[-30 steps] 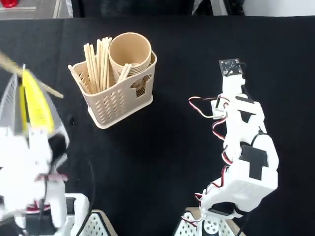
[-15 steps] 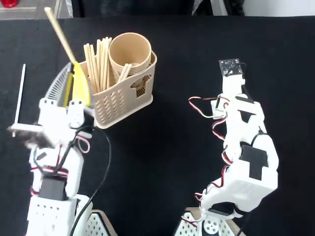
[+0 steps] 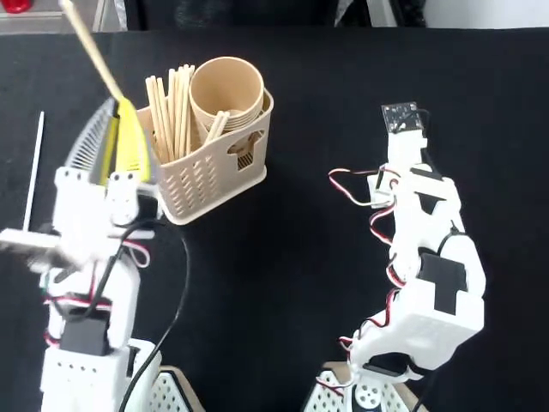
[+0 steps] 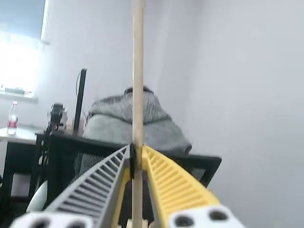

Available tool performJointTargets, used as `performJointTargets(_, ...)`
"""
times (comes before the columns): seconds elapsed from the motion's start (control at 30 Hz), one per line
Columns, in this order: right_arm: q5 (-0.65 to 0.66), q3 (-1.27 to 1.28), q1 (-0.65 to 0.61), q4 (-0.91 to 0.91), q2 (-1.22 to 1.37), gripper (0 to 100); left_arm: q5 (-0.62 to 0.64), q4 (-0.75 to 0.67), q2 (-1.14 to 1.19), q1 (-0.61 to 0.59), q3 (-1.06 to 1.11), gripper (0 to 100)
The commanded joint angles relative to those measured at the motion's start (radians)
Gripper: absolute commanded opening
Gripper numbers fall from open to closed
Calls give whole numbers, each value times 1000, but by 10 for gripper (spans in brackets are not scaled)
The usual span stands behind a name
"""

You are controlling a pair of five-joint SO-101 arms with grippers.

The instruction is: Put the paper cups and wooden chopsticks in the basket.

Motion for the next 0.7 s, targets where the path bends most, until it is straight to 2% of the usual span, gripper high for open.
performJointTargets(0.0, 11, -4, 5, -9, -59, 14, -2, -60, 71, -33, -110, 29)
performJointTargets(0.17, 11, -4, 5, -9, -59, 14, 8, -187, 299, -91, -110, 29)
performJointTargets(0.37, 11, -4, 6, -9, -59, 14, 9, -192, 532, -58, -82, 29)
performJointTargets(0.5, 11, -4, 6, -9, -59, 14, 6, -193, 565, -42, -58, 30)
performJointTargets(0.57, 11, -4, 6, -9, -59, 14, -15, -132, 563, -56, -67, 90)
performJointTargets(0.63, 11, -4, 6, -9, -59, 14, -9, 3, 551, -68, -130, 177)
performJointTargets(0.67, 11, -4, 6, -9, -59, 14, 12, 83, 542, -70, -176, 173)
